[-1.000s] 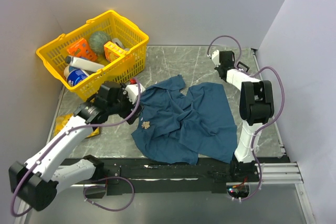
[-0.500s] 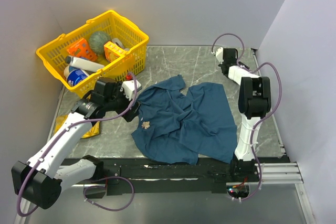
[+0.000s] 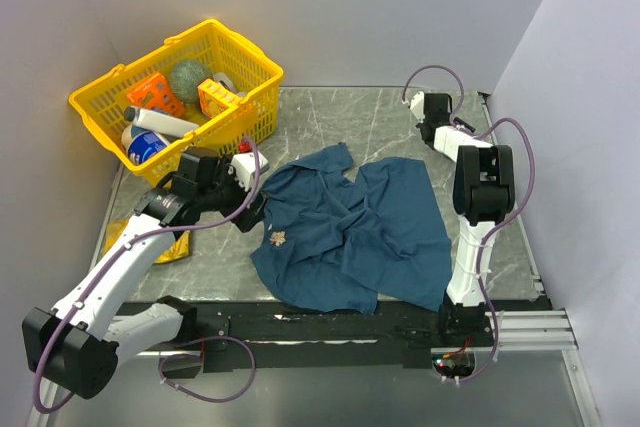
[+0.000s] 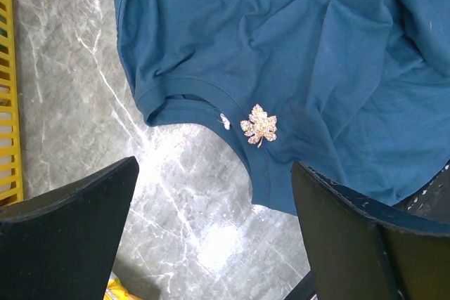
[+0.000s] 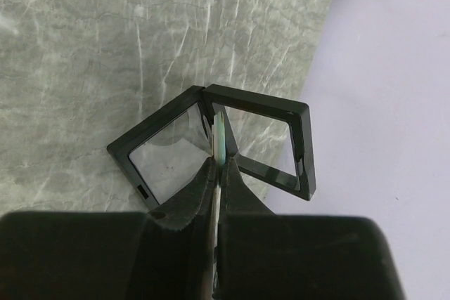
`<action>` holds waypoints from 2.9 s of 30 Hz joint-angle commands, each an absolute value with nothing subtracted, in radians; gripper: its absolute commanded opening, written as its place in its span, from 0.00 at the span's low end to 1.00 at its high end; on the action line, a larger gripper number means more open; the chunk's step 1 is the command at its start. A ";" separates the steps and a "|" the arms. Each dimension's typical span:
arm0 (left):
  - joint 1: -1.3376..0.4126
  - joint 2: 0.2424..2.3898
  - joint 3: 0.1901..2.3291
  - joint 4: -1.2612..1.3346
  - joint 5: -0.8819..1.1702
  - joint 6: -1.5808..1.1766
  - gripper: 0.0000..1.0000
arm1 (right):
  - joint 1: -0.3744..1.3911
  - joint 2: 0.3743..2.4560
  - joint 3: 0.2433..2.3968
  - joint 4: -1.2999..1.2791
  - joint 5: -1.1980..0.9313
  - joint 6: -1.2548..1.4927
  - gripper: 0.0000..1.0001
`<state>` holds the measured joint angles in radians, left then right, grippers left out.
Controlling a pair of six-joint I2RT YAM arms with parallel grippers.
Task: Remove the brooch from the garment
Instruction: Place the brooch in the brooch box.
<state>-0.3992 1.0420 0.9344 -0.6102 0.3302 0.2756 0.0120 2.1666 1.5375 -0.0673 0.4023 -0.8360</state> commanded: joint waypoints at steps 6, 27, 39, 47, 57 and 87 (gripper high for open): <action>-0.391 1.035 0.950 -0.588 0.359 0.276 0.96 | 0.005 2.197 1.572 -0.032 0.420 -0.827 0.00; -0.387 1.048 0.956 -0.588 0.373 0.276 0.96 | -0.023 2.177 1.532 0.023 0.436 -0.819 0.00; -0.387 1.051 0.957 -0.592 0.379 0.276 0.96 | -0.023 2.178 1.534 0.005 0.410 -0.807 0.00; -0.385 1.057 0.962 -0.594 0.380 0.275 0.96 | -0.023 2.180 1.535 -0.043 0.388 -0.801 0.00; -0.380 1.057 0.959 -0.594 0.383 0.276 0.96 | -0.021 2.189 1.552 -0.067 0.376 -0.782 0.33; -0.371 1.043 0.954 -0.592 0.399 0.276 0.96 | -0.006 2.031 1.661 -0.273 0.236 -0.614 0.55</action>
<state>-0.3786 1.0584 0.9344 -0.6106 0.3702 0.2756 -0.0109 2.1311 1.6012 -0.2409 0.2848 -0.6743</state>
